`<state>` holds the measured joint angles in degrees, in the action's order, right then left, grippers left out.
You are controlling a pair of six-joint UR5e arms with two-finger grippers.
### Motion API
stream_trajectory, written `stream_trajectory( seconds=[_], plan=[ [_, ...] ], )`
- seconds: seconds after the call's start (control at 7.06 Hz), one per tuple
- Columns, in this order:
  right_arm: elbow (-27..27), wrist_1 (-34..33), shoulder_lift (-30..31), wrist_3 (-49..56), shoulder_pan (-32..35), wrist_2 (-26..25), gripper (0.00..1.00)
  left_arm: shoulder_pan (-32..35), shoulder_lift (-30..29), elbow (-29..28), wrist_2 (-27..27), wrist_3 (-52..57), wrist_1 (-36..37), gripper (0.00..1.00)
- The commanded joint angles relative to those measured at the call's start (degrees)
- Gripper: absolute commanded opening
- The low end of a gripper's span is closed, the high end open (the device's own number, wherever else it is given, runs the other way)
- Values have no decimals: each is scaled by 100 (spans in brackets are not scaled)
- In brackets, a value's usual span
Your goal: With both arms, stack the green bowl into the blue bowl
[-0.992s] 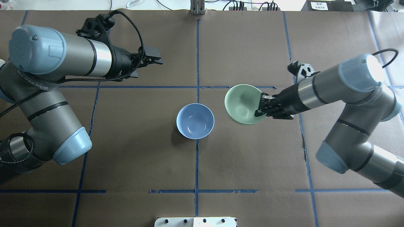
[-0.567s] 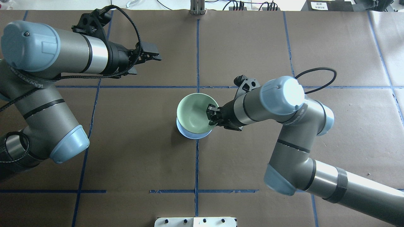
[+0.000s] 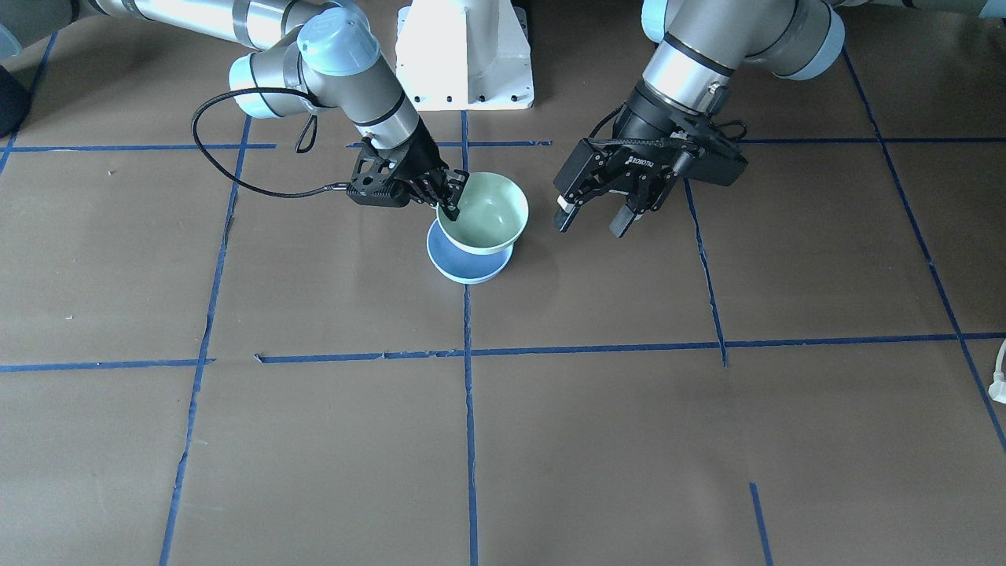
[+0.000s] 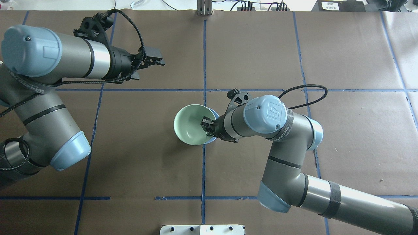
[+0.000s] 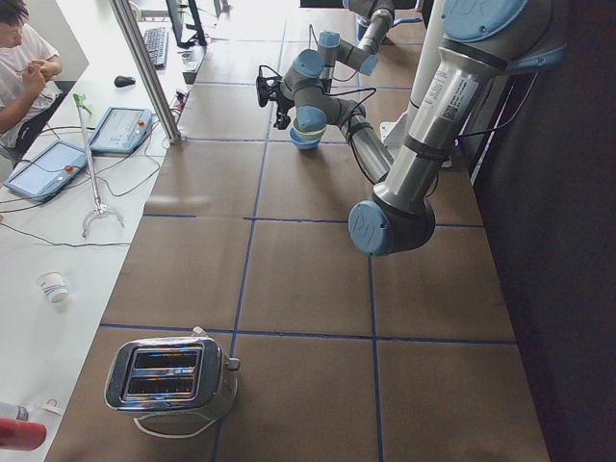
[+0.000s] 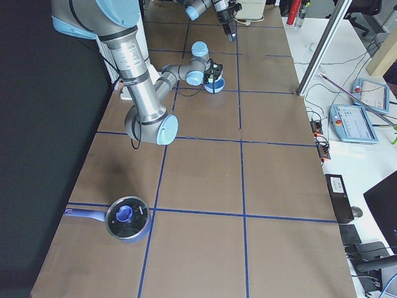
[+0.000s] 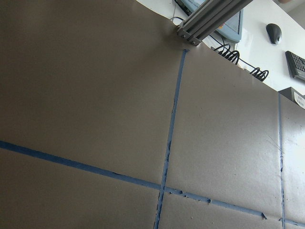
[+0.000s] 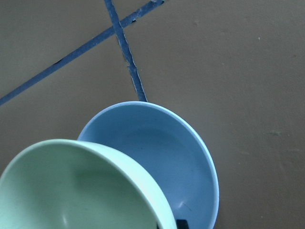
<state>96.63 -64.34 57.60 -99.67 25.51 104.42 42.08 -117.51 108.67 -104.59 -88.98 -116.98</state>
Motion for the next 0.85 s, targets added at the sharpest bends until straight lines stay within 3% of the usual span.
stream_trajectory(
  seconds=[0.0,0.71],
  plan=[
    [-4,-8,41,0,7,-1,0,-7,0,-12,0,3,0,100],
    [-83,0,-3,18,7,-247,0,2,0,-3,0,3,0,100]
  ],
)
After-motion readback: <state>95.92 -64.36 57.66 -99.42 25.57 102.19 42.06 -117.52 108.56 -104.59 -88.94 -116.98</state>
